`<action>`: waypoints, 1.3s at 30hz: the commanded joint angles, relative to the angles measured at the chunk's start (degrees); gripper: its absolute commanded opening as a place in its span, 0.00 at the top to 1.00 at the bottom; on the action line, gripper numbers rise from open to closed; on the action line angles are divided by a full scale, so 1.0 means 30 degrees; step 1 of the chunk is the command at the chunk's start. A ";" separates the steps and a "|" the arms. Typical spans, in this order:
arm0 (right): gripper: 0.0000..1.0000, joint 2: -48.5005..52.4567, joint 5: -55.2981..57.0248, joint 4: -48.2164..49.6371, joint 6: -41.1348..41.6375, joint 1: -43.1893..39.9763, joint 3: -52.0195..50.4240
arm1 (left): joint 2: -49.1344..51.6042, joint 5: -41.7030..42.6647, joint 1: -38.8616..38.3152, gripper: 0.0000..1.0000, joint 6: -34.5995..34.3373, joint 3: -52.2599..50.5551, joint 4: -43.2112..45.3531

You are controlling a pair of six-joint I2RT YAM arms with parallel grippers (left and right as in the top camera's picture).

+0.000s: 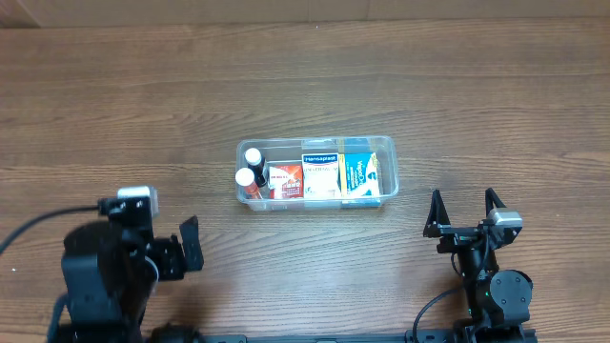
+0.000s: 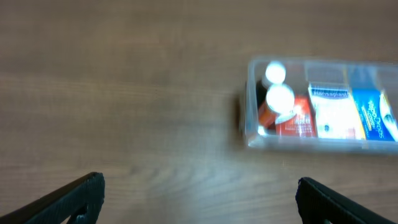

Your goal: Pack container

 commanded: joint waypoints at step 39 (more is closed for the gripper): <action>0.00 -0.0160 -0.0102 0.0095 -0.0087 -0.0066 -0.0189 | -1.1315 -0.0124 -0.0466 0.00 0.0809 -1.8600 1.9620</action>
